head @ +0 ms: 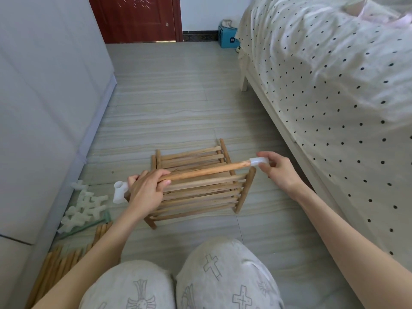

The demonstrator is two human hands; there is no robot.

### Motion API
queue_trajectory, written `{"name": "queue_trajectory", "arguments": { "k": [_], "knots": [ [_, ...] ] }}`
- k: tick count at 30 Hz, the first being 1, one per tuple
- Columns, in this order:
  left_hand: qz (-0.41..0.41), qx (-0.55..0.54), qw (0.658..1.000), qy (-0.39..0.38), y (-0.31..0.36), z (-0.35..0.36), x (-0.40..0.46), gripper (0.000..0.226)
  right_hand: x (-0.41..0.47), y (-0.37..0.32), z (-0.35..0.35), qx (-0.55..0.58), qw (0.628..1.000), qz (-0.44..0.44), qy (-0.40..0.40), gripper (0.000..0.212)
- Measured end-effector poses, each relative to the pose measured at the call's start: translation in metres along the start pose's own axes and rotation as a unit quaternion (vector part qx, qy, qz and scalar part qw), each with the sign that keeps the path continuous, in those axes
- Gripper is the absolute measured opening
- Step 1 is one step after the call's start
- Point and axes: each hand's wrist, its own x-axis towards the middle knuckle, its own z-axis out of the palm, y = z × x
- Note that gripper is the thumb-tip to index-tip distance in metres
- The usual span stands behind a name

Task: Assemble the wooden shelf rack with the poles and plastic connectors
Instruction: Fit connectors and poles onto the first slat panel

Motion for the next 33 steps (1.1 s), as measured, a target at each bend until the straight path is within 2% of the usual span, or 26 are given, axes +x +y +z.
{"name": "queue_trajectory", "arguments": {
  "k": [11,15,17,20,22,25,27,33],
  "knots": [
    [-0.029,-0.053,0.998,0.007,0.001,-0.008,-0.006,0.023,-0.003,-0.024,0.001,-0.029,0.997,-0.072,-0.017,0.033],
    [-0.083,-0.126,0.988,-0.003,-0.009,-0.011,-0.008,0.023,-0.009,-0.05,0.006,-0.023,0.991,-0.129,0.014,0.033],
    [-0.101,-0.163,0.981,-0.014,-0.017,-0.014,-0.011,0.023,-0.012,-0.066,0.007,-0.007,0.989,-0.149,0.004,0.036],
    [-0.107,-0.256,0.96,-0.031,-0.029,-0.022,-0.016,0.019,-0.007,-0.087,0.008,0.076,0.983,-0.164,-0.025,0.04],
    [-0.11,-0.304,0.945,-0.041,-0.032,-0.023,-0.02,0.019,0.001,-0.094,0.013,0.095,0.981,-0.167,-0.013,0.039],
    [-0.13,-0.351,0.926,-0.048,-0.036,-0.019,-0.025,0.019,0.008,-0.087,0.025,-0.02,0.984,-0.174,-0.037,0.028],
    [-0.141,-0.373,0.916,-0.049,-0.038,-0.017,-0.027,0.019,0.007,-0.079,0.032,-0.059,0.978,-0.188,-0.074,0.034],
    [-0.15,-0.382,0.909,-0.08,-0.048,-0.03,-0.024,0.023,0.01,-0.091,0.047,-0.166,0.934,-0.312,-0.049,0.031]
  ]
}}
